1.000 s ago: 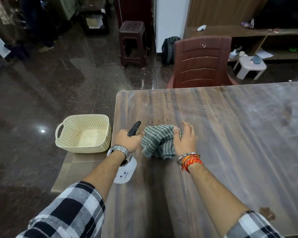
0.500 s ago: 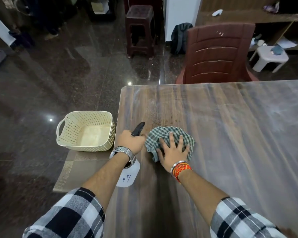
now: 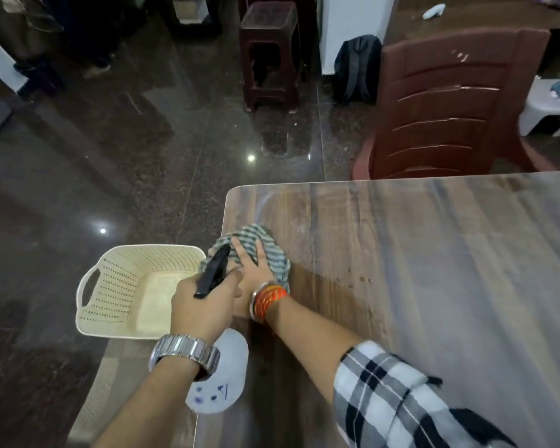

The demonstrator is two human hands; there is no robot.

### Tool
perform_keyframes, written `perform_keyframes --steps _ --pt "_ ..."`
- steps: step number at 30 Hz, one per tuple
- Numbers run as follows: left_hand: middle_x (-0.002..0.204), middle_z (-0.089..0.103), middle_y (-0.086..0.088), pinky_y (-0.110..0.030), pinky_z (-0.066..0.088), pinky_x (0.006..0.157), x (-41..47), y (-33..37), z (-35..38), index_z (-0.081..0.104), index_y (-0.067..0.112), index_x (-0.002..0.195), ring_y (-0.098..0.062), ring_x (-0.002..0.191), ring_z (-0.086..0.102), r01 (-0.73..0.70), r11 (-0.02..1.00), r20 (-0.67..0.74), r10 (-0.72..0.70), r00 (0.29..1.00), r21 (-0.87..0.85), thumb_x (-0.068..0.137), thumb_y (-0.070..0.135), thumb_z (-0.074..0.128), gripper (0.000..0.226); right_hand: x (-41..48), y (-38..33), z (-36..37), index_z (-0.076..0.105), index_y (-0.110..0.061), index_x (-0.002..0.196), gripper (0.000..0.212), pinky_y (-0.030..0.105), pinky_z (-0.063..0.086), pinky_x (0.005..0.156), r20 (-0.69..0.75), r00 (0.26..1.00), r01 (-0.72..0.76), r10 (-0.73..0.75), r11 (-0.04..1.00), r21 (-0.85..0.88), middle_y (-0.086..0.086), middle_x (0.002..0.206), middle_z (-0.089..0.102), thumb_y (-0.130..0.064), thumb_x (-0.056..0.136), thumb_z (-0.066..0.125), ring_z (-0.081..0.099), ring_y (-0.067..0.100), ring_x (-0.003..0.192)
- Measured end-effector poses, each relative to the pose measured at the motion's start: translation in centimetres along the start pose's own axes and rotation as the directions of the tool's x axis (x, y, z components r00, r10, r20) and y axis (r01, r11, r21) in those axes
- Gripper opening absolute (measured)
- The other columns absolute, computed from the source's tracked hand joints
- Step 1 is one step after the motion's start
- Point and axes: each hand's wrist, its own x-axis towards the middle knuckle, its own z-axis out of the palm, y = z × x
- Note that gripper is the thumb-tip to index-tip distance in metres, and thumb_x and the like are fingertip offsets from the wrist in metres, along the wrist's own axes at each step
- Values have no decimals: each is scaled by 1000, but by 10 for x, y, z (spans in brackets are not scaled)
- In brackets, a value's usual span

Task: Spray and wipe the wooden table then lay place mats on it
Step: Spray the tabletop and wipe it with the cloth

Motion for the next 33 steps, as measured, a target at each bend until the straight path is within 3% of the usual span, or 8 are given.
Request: perform_keyframes --steps 6,9,13,15,19,22,28,33 --pt "65 76 0 -30 48 58 28 18 17 74 13 66 -22 49 57 -35 999 9 35 999 -3 83 36 72 29 37 135 -24 25 -51 144 55 65 -3 111 -124 939 -309 320 946 101 -13 160 7 -61 90 29 0 29 147" --pt "67 76 1 -29 47 58 37 22 16 73 14 67 -23 53 60 -52 999 17 52 999 -5 83 37 72 28 -18 221 -26 19 -46 147 59 68 -7 109 -99 584 -760 805 586 282 -6 161 4 -62 90 26 -4 34 146" --pt "68 77 -2 -38 52 67 47 18 7 72 19 66 -26 54 58 -72 997 37 72 997 -15 83 37 73 25 -64 253 -29 15 -44 149 61 73 -13 103 68 161 -929 985 128 348 -5 161 -5 -58 89 15 -14 39 144" --pt "68 76 -1 -40 53 68 47 15 3 72 18 64 -26 54 58 -79 997 37 80 996 -12 82 37 73 26 -39 232 -32 15 -42 149 61 72 -14 103 48 203 -921 978 174 348 -3 161 -4 -54 90 17 -13 41 144" --pt "67 73 -10 -40 51 65 47 0 -1 73 14 68 -26 54 57 -88 995 40 86 996 45 81 37 73 27 57 135 -27 25 -42 147 58 65 -10 110 -87 803 -560 590 796 231 -1 160 12 -56 90 26 -1 36 146" --pt "63 74 -1 -43 54 73 53 -7 -2 74 41 71 -29 59 60 -89 995 13 89 996 50 79 38 78 10 103 69 -30 37 -46 141 51 65 -19 106 -67 977 -194 202 975 110 -8 160 13 -54 91 28 -6 34 146" --pt "52 60 -15 -37 45 59 42 -4 10 66 0 68 -28 51 53 -121 991 106 115 988 58 68 46 77 48 49 121 -24 21 -49 146 56 63 -13 110 -121 894 -399 432 889 225 -14 160 -3 -63 91 24 -11 29 146" --pt "55 56 -11 -34 45 57 17 0 31 63 -11 79 -25 51 54 -126 992 174 121 977 18 83 33 76 46 -119 225 -9 18 -52 145 60 67 -9 108 -47 435 -851 899 428 304 -12 161 -3 -71 88 21 -9 31 146"
